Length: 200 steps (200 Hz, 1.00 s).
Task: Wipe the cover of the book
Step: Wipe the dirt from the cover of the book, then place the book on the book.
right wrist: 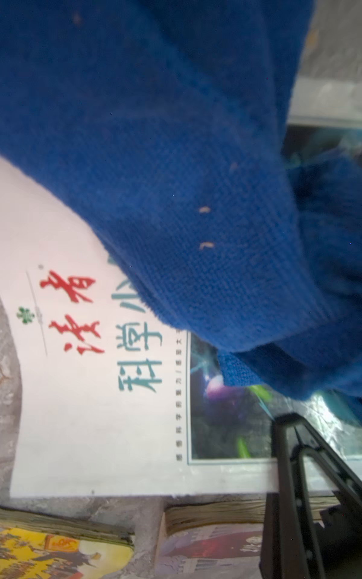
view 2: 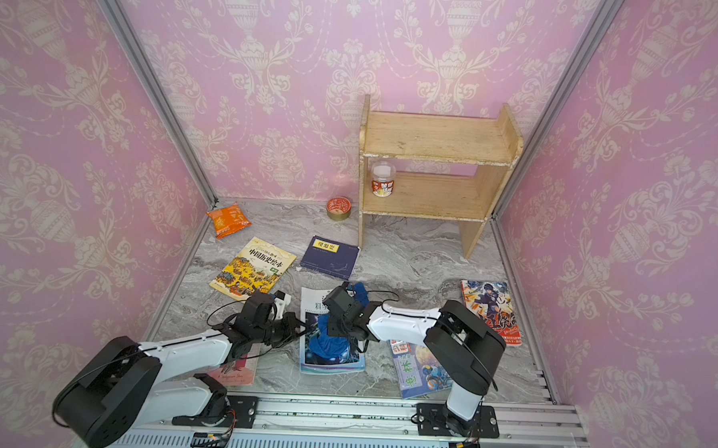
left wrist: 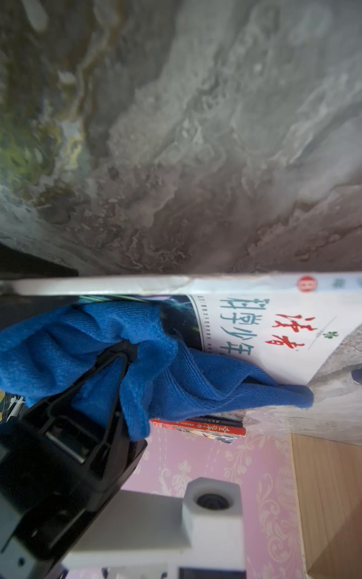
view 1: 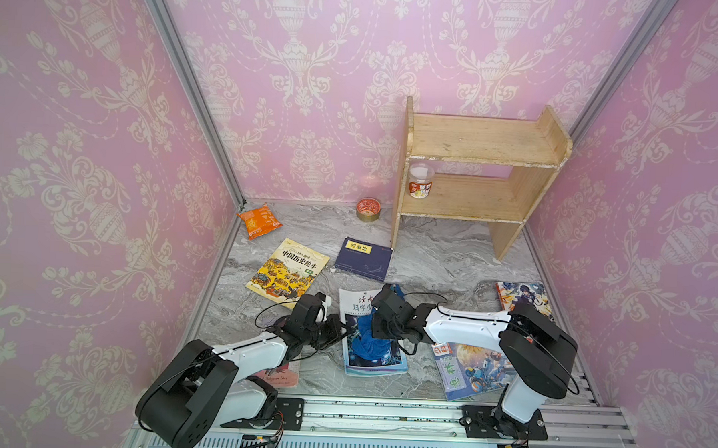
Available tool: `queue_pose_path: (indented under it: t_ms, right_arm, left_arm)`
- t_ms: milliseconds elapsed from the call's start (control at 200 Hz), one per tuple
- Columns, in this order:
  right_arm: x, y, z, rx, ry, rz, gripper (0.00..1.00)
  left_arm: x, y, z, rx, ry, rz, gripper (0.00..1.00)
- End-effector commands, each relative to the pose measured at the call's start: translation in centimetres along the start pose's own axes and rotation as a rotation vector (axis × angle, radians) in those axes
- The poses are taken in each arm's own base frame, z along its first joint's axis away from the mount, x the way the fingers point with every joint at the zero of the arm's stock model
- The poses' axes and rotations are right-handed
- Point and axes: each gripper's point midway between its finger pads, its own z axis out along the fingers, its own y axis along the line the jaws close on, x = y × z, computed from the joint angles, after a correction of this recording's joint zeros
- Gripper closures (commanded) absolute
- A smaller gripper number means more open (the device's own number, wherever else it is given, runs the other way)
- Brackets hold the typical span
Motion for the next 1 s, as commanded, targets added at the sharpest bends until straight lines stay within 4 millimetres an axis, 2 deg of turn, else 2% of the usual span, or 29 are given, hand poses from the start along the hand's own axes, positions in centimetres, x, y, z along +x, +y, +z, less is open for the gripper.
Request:
queue_pose_path:
  t_ms: [0, 65, 95, 175, 295, 375, 405, 425, 455, 495, 576, 661, 726, 746, 776, 896, 996]
  right_arm:
    - [7.2, -1.7, 0.6, 0.04, 0.189, -0.117, 1.0]
    - [9.2, -3.1, -0.4, 0.027, 0.2, -0.11, 1.0]
    - [9.5, -3.8, -1.3, 0.017, 0.185, -0.095, 1.0]
    - [8.7, -6.9, -4.8, 0.068, 0.105, -0.064, 1.0]
    - [3.8, -11.3, -13.4, 0.182, -0.12, -0.003, 1.0]
    - [0.3, -14.5, -19.7, 0.224, -0.316, 0.106, 1.0]
    - [-0.7, -15.5, -21.9, 0.239, -0.378, 0.139, 1.0]
    - [-1.3, -16.4, -23.2, 0.259, -0.416, 0.162, 1.0]
    - [-2.1, -17.3, -25.3, 0.279, -0.47, 0.193, 1.0]
    - [-2.8, -18.3, -27.7, 0.31, -0.516, 0.224, 1.0]
    - [-4.5, -19.0, -31.6, 0.344, -0.575, 0.27, 1.0]
    - [-6.3, -18.4, -34.6, 0.334, -0.619, 0.289, 1.0]
    - [-7.6, -17.8, -36.1, 0.318, -0.635, 0.296, 1.0]
    - [-8.3, -17.2, -37.4, 0.294, -0.66, 0.297, 1.0]
    - [-8.9, -16.8, -38.0, 0.281, -0.663, 0.298, 1.0]
    - [-10.7, -16.5, -39.0, 0.273, -0.664, 0.322, 1.0]
    - [-11.5, -16.8, -38.6, 0.244, -0.634, 0.365, 1.0]
  left_arm:
    - [-0.4, -3.6, 0.1, 0.088, 0.023, 0.098, 1.0]
    - [-1.0, -4.9, -0.3, 0.104, 0.007, 0.12, 1.0]
    - [-1.3, -5.7, -0.5, 0.119, -0.002, 0.129, 1.0]
    - [-2.3, -8.7, -1.3, 0.182, -0.021, 0.146, 1.0]
    - [-3.3, -15.2, -2.2, 0.295, -0.059, 0.231, 1.0]
    - [-3.1, -19.5, -1.7, 0.358, -0.073, 0.299, 1.0]
    - [-3.0, -20.7, -1.2, 0.383, -0.071, 0.314, 1.0]
    - [-3.2, -22.5, -1.3, 0.418, -0.079, 0.329, 1.0]
    - [-3.0, -24.0, -0.8, 0.452, -0.074, 0.339, 1.0]
    - [-2.8, -25.9, -0.1, 0.498, -0.068, 0.347, 1.0]
    - [-2.1, -29.6, 1.7, 0.585, -0.043, 0.362, 1.0]
    - [-0.9, -33.3, 4.1, 0.663, -0.001, 0.385, 1.0]
    - [0.2, -35.8, 6.1, 0.717, 0.032, 0.391, 1.0]
    - [0.4, -36.5, 6.8, 0.731, 0.039, 0.386, 1.0]
    - [0.7, -37.5, 7.8, 0.754, 0.051, 0.379, 1.0]
    - [1.9, -40.9, 12.1, 0.875, 0.055, 0.347, 1.0]
    - [3.4, -43.3, 15.7, 1.002, 0.046, 0.274, 1.0]
